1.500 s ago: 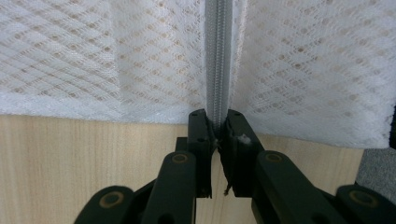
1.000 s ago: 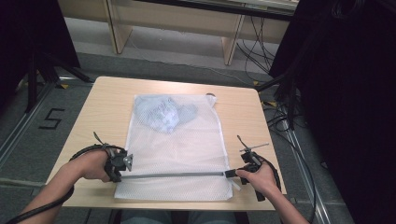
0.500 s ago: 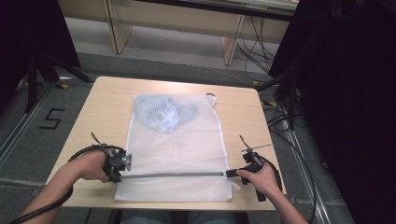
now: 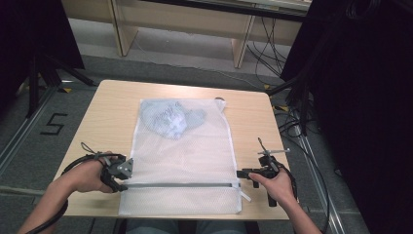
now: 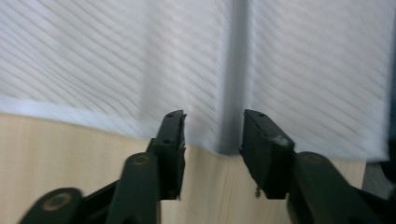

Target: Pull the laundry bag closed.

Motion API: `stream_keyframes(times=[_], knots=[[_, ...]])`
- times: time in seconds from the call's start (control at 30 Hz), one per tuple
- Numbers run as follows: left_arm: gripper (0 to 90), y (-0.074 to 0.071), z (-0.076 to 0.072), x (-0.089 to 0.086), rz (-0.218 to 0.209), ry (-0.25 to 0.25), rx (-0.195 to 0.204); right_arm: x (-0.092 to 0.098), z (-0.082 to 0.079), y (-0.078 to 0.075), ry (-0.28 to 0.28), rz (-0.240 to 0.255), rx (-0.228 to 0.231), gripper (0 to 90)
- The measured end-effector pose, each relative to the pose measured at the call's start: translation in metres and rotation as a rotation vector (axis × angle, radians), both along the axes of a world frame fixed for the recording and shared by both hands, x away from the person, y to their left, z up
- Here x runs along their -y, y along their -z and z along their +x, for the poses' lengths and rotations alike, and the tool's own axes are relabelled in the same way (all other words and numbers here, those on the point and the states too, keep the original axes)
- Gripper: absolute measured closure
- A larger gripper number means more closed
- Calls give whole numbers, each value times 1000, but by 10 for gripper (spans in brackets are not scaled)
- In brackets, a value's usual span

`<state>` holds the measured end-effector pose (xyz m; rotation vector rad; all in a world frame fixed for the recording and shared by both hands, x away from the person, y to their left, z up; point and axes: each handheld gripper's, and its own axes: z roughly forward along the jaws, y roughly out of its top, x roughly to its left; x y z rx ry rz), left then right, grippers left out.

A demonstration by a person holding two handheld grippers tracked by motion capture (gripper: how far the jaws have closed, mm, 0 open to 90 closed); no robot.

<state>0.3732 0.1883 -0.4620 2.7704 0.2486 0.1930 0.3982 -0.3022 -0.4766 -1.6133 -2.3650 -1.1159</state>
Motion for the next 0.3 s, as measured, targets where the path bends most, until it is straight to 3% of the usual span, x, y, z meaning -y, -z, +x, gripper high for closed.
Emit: stream_keyframes(times=[0.03, 0.13, 0.23, 0.3], knots=[[537, -4, -3, 1, -44, -22, 20, 0, 0, 0, 0, 14, 16, 580], [446, -10, -14, 5, -120, -87, 56, 2, 1, -1, 5, -24, 34, 567], [394, -10, -29, 16, -195, -216, 75, 2, 0, -1, 19, -31, 52, 561], [385, -7, -37, 22, -253, -284, 82, 3, 0, -1, 6, -10, 44, 560]])
